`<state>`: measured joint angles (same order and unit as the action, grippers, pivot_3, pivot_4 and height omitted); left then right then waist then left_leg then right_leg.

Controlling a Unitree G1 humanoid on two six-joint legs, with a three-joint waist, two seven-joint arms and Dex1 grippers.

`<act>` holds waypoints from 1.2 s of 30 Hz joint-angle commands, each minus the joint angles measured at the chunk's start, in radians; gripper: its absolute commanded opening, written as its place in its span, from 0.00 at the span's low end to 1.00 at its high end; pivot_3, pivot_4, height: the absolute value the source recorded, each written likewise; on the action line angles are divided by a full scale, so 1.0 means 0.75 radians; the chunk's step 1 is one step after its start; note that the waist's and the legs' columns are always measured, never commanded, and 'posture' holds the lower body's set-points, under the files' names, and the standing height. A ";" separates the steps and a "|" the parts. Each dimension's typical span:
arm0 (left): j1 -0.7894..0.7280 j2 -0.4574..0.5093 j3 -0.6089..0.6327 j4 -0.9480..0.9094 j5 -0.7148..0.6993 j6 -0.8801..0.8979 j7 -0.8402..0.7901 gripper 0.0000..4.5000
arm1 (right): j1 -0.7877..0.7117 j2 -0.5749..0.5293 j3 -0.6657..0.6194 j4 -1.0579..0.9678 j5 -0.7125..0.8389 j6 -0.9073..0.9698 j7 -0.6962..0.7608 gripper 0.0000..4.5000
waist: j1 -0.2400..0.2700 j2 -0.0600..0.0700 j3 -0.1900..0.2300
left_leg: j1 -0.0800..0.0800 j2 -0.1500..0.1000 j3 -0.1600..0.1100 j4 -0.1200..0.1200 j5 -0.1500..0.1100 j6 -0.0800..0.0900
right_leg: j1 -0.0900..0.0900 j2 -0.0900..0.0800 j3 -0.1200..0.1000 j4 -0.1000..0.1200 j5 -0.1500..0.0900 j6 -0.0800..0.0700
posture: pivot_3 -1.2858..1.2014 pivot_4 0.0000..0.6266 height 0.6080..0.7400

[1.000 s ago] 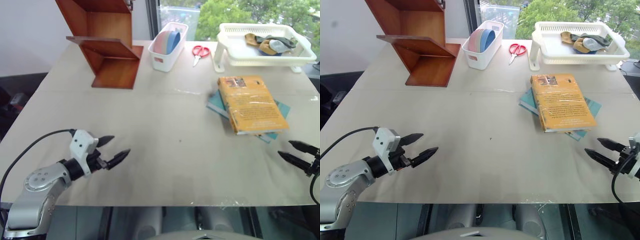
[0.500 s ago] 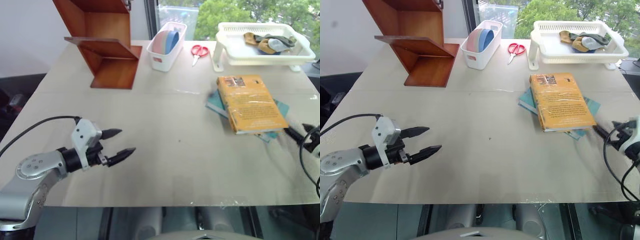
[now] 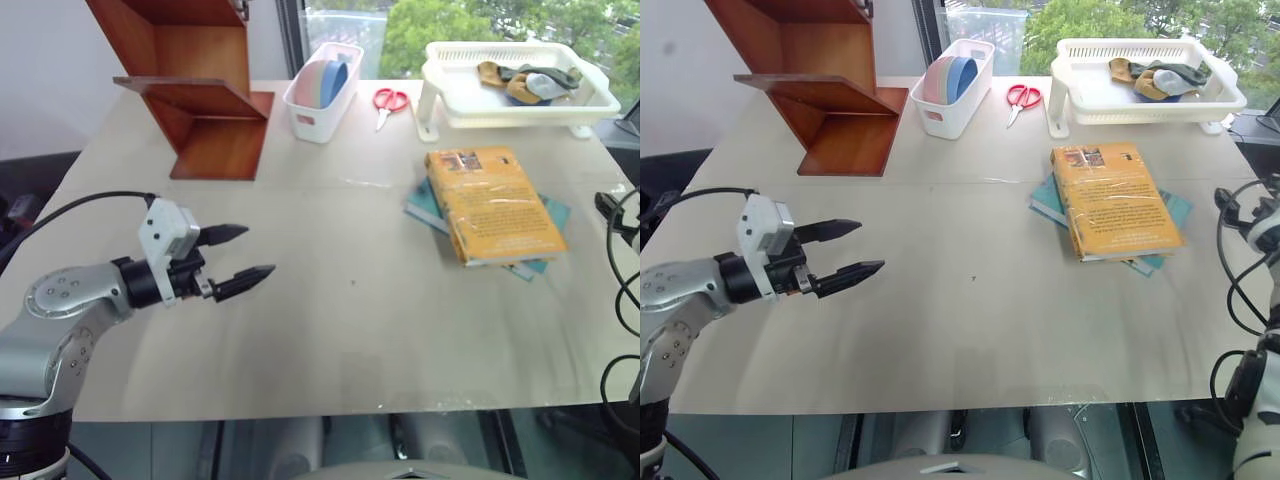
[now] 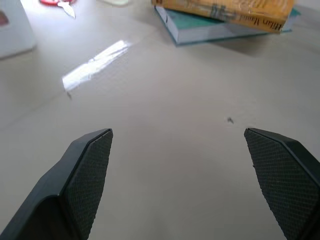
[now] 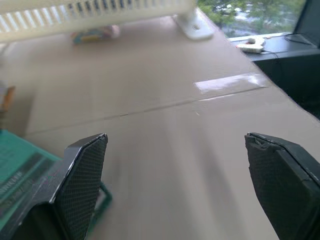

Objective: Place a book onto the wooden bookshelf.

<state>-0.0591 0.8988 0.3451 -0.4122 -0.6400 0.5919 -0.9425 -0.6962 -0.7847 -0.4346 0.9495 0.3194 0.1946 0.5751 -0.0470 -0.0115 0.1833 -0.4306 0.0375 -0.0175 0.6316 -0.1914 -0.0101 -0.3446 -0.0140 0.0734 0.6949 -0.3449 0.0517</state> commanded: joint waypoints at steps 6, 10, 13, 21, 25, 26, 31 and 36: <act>0.165 0.110 0.335 -0.147 -0.232 0.113 -0.168 0.99 | -0.191 0.086 0.112 0.291 -0.110 -0.205 0.062 1.00 | -0.016 0.002 0.003 | 0.000 0.001 0.003 -0.002 0.000 0.000 | -0.001 -0.002 0.002 -0.001 0.000 0.000 | 0.52 0.24 1.00; 0.239 0.116 0.476 -0.183 -0.377 0.146 -0.284 0.99 | -0.227 0.120 0.140 0.378 -0.148 -0.227 0.075 1.00 | -0.018 0.002 0.003 | 0.001 0.001 0.001 -0.002 0.000 0.000 | -0.001 -0.003 0.000 0.000 0.000 0.000 | 0.52 0.24 1.00; 0.274 0.119 0.541 -0.188 -0.483 0.174 -0.355 0.99 | -0.223 0.143 0.173 0.411 -0.180 -0.253 0.122 1.00 | -0.021 0.002 0.003 | 0.002 0.001 0.000 -0.001 0.000 0.000 | 0.001 -0.002 0.000 0.001 0.000 0.000 | 0.52 0.24 1.00; 0.242 0.148 0.532 -0.139 -0.492 0.150 -0.383 0.99 | -0.234 0.177 0.154 0.443 -0.152 -0.168 0.314 1.00 | -0.032 -0.001 0.002 | 0.004 0.002 0.001 0.000 0.000 0.000 | 0.002 -0.002 0.000 0.002 0.000 0.000 | 0.52 0.24 1.00; 0.233 0.136 0.497 -0.138 -0.470 0.131 -0.366 0.99 | -0.219 0.193 0.151 0.427 -0.136 -0.123 0.427 1.00 | -0.035 -0.002 0.001 | 0.005 0.002 0.002 0.000 0.000 0.000 | 0.002 0.000 0.001 0.001 0.000 0.000 | 0.52 0.24 1.00; 0.236 0.132 0.489 -0.140 -0.462 0.125 -0.363 0.99 | -0.213 0.198 0.152 0.421 -0.132 -0.106 0.452 1.00 | -0.036 -0.002 0.001 | 0.005 0.002 0.002 0.000 0.000 0.000 | 0.002 0.000 0.001 0.001 0.000 0.000 | 0.52 0.24 1.00; 0.245 0.118 0.464 -0.138 -0.422 0.093 -0.361 0.99 | -0.174 0.227 0.164 0.379 -0.122 -0.067 0.513 1.00 | -0.035 -0.004 0.000 | 0.006 0.003 0.004 -0.001 0.000 0.000 | 0.002 0.001 0.002 0.001 0.000 -0.001 | 0.52 0.24 1.00; 0.264 0.109 0.472 -0.149 -0.412 0.088 -0.352 0.99 | -0.090 0.293 0.186 0.218 -0.091 0.000 0.551 1.00 | -0.036 -0.010 -0.004 | 0.007 0.004 0.004 -0.001 0.000 0.000 | 0.003 0.001 0.003 0.001 0.000 -0.001 | 0.52 0.24 1.00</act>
<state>0.1380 0.9833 0.6826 -0.5105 -0.9446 0.6702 -1.2119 -0.7972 -0.5926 -0.3322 1.1109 0.2631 0.1501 0.9654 -0.0740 -0.0190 0.1806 -0.4241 0.0412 -0.0137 0.6304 -0.1915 -0.0104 -0.3417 -0.0131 0.0764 0.6961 -0.3447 0.0512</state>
